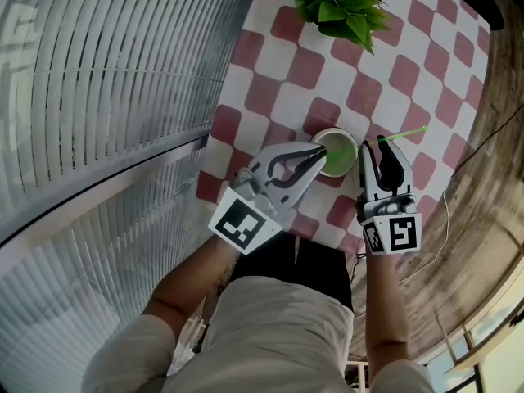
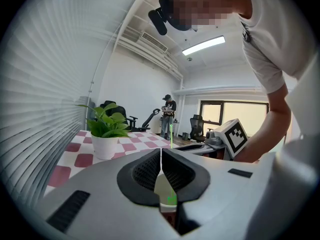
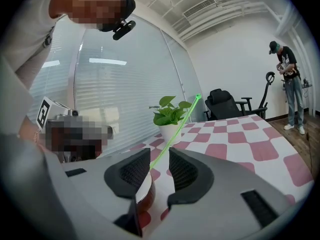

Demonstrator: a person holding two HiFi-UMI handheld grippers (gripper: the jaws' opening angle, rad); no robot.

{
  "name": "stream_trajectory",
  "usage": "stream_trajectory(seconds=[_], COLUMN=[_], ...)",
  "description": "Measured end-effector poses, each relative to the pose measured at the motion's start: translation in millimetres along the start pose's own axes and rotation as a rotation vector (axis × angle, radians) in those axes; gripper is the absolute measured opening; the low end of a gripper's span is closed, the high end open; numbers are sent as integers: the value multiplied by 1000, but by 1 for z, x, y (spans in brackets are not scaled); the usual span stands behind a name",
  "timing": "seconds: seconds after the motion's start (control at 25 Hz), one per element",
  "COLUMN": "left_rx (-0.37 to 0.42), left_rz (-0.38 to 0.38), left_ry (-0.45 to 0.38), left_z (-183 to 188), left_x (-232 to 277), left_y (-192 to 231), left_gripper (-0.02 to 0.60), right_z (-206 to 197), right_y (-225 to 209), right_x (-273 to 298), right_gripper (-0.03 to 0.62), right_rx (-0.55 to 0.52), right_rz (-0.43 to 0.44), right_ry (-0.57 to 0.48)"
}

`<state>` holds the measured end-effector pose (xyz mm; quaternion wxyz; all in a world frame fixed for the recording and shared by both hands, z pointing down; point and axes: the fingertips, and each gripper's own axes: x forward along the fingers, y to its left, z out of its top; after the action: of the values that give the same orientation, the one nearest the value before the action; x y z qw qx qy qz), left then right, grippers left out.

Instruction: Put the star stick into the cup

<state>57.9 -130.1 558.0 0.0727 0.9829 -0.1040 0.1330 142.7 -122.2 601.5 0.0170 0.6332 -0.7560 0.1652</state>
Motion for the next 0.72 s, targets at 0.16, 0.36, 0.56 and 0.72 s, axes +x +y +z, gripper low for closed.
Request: stream_trajectory(seconds=[0.16, 0.36, 0.56, 0.72], left_rx=[1, 9, 31, 38], left_rz=[-1, -1, -6, -9], left_ry=[-5, -18, -33, -39], left_z=[3, 14, 28, 45], left_x=[1, 4, 4, 2], left_y=[-1, -1, -4, -6], left_gripper=[38, 38, 38, 38], right_z=[0, 4, 9, 25], right_y=[1, 0, 4, 8], right_x=[-2, -8, -16, -23], right_gripper=[109, 109, 109, 109], right_rx=[-4, -6, -17, -22], right_rz=[0, -9, -10, -12], right_ry=[5, 12, 25, 17])
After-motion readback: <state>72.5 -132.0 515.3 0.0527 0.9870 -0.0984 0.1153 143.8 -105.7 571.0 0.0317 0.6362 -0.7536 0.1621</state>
